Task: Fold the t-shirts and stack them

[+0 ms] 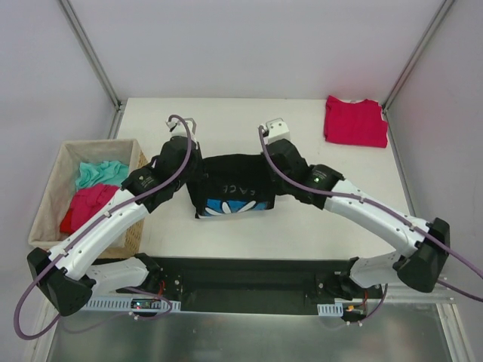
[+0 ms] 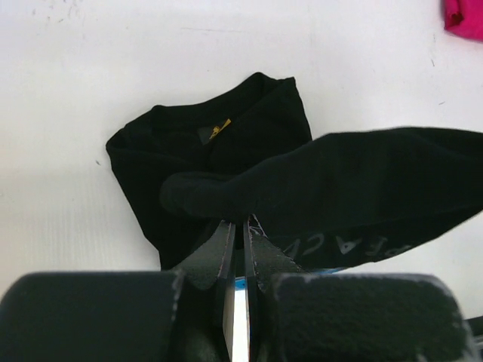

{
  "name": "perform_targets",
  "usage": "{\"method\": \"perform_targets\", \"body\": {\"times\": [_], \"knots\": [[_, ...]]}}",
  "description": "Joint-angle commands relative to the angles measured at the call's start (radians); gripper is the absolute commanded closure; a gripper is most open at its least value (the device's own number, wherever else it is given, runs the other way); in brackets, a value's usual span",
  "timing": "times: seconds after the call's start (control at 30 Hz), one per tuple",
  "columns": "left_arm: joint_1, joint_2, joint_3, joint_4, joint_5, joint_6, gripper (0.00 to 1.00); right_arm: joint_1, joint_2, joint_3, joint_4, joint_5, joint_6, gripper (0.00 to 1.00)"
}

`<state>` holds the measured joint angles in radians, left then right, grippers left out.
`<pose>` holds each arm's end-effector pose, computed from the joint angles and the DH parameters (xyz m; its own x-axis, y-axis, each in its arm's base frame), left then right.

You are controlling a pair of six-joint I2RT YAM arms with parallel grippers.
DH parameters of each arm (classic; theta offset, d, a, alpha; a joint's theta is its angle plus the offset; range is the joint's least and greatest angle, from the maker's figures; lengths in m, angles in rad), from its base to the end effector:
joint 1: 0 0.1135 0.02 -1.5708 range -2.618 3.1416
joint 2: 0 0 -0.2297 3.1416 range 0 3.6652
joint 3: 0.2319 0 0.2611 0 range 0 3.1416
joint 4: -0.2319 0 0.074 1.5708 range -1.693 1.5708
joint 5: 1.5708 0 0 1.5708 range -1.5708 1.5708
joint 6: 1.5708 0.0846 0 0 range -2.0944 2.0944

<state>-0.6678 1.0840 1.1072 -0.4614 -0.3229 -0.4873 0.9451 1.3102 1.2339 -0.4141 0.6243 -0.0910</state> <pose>0.2560 -0.1677 0.3170 -0.4637 -0.1998 -0.8632 0.1636 0.9382 -0.3050 0.2419 0.2503 0.3087 -0.2424 -0.4613 -0.8535 -0.3793 0.8548 -0.3543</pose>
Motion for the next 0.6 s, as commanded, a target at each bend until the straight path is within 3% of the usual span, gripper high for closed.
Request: {"method": "perform_targets", "body": {"times": [0.0, 0.4, 0.57], "knots": [[0.004, -0.004, 0.04, 0.023, -0.048, -0.013, 1.0, -0.02, 0.105, 0.107, 0.052, -0.081, -0.03, 0.99], [0.057, -0.006, 0.003, 0.004, -0.032, -0.034, 1.0, -0.063, 0.382, 0.236, 0.074, -0.271, 0.013, 0.99], [0.122, 0.08, -0.032, 0.013, 0.024, -0.057, 1.0, -0.095, 0.478, 0.257, 0.074, -0.314, 0.05, 0.99]]}}
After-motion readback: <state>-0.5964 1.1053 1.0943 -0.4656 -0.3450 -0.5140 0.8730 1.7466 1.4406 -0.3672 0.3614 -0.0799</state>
